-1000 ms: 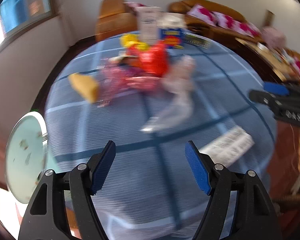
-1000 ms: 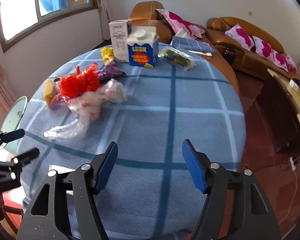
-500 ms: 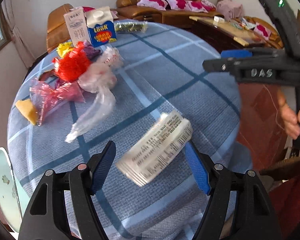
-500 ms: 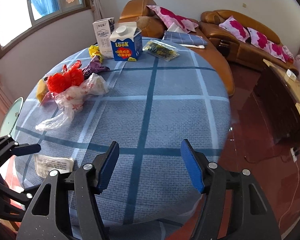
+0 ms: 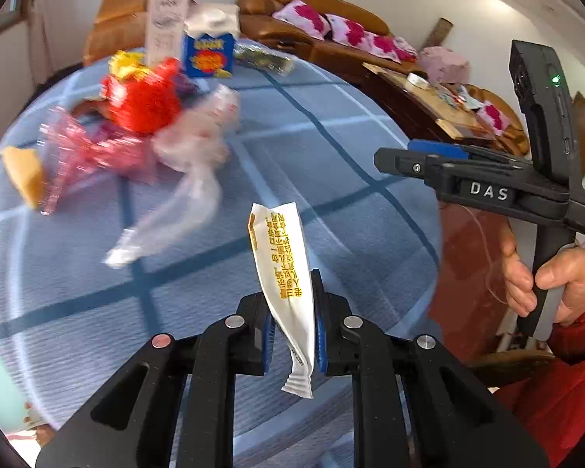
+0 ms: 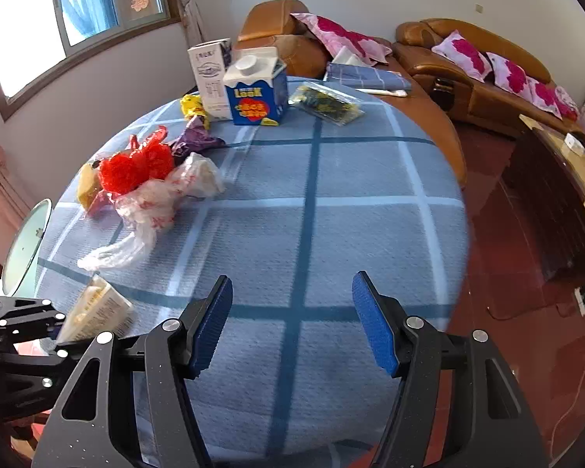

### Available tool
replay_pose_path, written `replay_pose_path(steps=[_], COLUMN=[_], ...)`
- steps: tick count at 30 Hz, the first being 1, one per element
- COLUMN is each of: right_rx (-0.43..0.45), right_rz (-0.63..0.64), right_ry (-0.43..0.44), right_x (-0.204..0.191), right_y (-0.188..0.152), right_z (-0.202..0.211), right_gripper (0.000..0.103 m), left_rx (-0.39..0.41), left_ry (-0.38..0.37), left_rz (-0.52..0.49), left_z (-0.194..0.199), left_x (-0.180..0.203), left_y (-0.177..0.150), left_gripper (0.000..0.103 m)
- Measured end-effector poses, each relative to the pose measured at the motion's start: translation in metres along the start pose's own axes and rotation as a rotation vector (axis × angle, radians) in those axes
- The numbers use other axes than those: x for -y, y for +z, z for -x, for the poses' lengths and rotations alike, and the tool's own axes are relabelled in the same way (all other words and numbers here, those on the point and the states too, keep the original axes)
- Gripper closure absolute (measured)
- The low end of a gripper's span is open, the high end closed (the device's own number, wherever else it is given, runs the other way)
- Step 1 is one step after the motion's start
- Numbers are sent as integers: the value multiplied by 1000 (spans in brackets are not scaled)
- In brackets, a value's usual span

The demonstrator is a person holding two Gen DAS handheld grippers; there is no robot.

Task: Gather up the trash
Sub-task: 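Carry the receipt toward the wastebasket while the right gripper grasps the clear plastic bag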

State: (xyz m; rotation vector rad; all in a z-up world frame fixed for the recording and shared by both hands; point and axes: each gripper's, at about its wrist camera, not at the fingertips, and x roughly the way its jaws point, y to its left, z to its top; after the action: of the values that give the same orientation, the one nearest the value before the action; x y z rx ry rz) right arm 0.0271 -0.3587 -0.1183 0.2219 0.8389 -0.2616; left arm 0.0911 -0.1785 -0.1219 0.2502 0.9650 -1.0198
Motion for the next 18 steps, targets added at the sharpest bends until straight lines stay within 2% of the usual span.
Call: replay_pose_path(steps=[4, 7, 12, 15, 18], right_rx=[3, -4, -12, -17, -45], right_rz=[21, 23, 45, 64, 76], right_ry=[27, 66, 135, 165, 190], right_x=[-16, -29, -60, -80, -97], right_y=[8, 16, 32, 40, 45], right_z=[-6, -14, -31, -44, -61], right_gripper=[39, 39, 39, 39, 39], left_rx=[38, 71, 102, 121, 133], left_ry=[47, 110, 318, 376, 494], left_rz=[-7, 31, 155, 226, 270], left_z=[27, 48, 79, 91, 102], left_x=[-6, -22, -67, -91, -113], left_y=[-1, -2, 0, 0, -2], left_gripper=[87, 87, 87, 87, 87])
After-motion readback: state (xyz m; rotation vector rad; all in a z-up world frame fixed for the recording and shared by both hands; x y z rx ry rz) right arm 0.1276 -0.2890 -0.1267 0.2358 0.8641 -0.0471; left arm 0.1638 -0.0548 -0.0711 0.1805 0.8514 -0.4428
